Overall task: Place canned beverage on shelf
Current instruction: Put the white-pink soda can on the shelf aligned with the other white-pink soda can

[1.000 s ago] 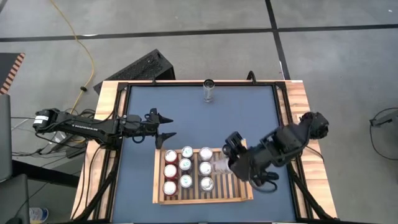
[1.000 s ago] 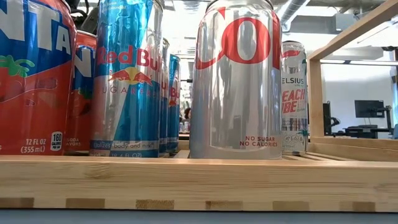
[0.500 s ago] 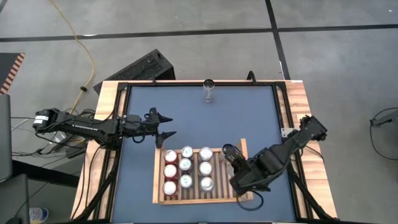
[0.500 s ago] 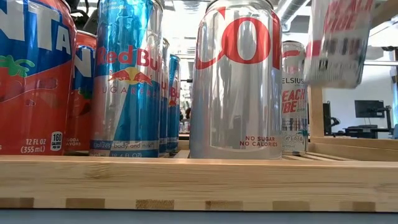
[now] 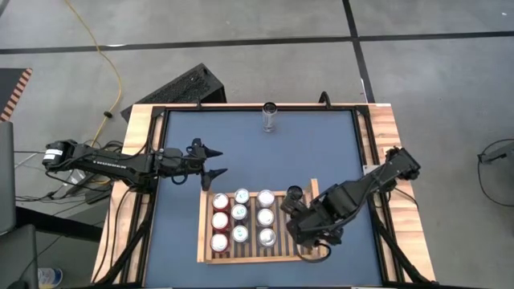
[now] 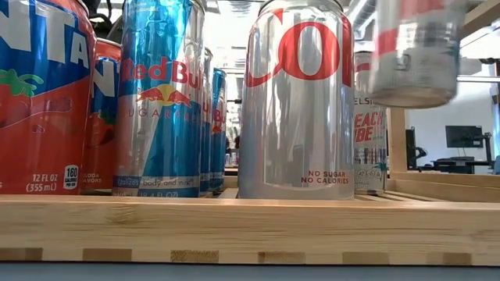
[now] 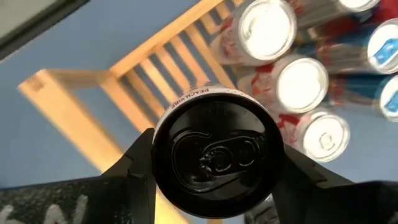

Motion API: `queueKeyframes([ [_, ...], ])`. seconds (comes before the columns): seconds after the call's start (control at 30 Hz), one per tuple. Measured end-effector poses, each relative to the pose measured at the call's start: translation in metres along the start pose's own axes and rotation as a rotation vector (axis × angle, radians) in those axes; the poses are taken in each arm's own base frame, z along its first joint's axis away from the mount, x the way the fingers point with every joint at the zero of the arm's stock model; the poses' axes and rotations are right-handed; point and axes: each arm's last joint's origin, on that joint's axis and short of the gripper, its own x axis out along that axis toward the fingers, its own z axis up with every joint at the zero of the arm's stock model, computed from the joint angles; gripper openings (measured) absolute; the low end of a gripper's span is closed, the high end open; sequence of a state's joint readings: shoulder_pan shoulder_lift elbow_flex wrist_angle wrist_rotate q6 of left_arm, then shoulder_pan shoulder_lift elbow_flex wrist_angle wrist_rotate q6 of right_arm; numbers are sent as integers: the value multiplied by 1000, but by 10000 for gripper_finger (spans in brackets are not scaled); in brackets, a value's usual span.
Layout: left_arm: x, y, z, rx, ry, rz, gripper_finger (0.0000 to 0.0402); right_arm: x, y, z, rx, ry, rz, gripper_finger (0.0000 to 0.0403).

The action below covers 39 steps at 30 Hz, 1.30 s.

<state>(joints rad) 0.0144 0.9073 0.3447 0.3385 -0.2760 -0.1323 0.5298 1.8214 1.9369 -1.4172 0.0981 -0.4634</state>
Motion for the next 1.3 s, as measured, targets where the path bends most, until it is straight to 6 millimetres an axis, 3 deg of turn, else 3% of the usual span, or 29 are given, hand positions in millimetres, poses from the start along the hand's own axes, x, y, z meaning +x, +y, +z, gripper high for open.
queueKeyframes([
  [0.3,0,0,-1,7,6,1,307,10,-14,-4,-65,-23,-5,200],
  [0.63,0,1,-1,10,5,26,307,35,-10,-9,-167,14,59,200],
  [1.3,0,2,0,18,1,53,307,55,-25,-24,-249,15,111,200],
])
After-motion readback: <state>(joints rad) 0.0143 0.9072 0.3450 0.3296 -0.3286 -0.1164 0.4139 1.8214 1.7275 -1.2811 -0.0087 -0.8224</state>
